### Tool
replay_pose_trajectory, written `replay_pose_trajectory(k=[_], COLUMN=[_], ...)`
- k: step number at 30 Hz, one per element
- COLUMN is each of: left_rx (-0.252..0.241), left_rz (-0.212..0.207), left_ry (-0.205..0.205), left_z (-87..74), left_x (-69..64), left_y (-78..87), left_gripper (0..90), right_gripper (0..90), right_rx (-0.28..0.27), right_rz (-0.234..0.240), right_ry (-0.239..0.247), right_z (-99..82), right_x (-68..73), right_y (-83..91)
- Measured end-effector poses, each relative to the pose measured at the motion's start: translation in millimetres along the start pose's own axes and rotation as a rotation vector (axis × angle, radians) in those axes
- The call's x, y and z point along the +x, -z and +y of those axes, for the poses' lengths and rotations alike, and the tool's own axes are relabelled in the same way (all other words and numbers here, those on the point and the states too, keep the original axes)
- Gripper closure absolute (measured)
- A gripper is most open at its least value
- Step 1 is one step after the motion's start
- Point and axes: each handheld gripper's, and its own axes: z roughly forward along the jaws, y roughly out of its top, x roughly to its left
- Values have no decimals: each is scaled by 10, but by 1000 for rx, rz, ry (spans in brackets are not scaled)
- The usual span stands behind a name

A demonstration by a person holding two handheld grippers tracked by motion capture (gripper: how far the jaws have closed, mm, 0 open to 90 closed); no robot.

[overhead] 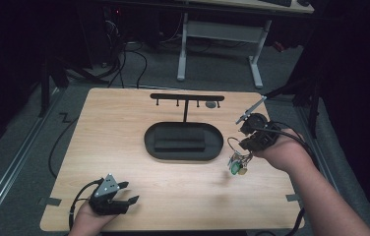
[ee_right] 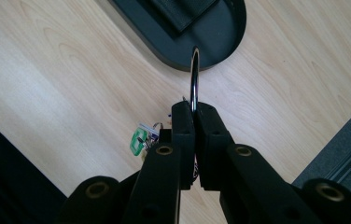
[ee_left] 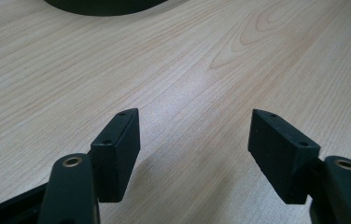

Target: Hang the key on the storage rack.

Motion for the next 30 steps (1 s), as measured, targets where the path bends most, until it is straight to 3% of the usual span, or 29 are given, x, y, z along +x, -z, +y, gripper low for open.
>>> replay_pose_trajectory(k=[13, 30], left_rx=[-9, -7], left_rz=[48, 48], left_ry=[-4, 13], left_z=[-4, -37], left_x=[14, 47], left_y=[44, 90], left_gripper=[333, 335], right_gripper=[875, 875], right_rx=[-18, -51], right_rz=[0, 1], right_ry=[3, -5], right_z=[153, 557], right_x=[-60, -258], right_y=[-32, -134])
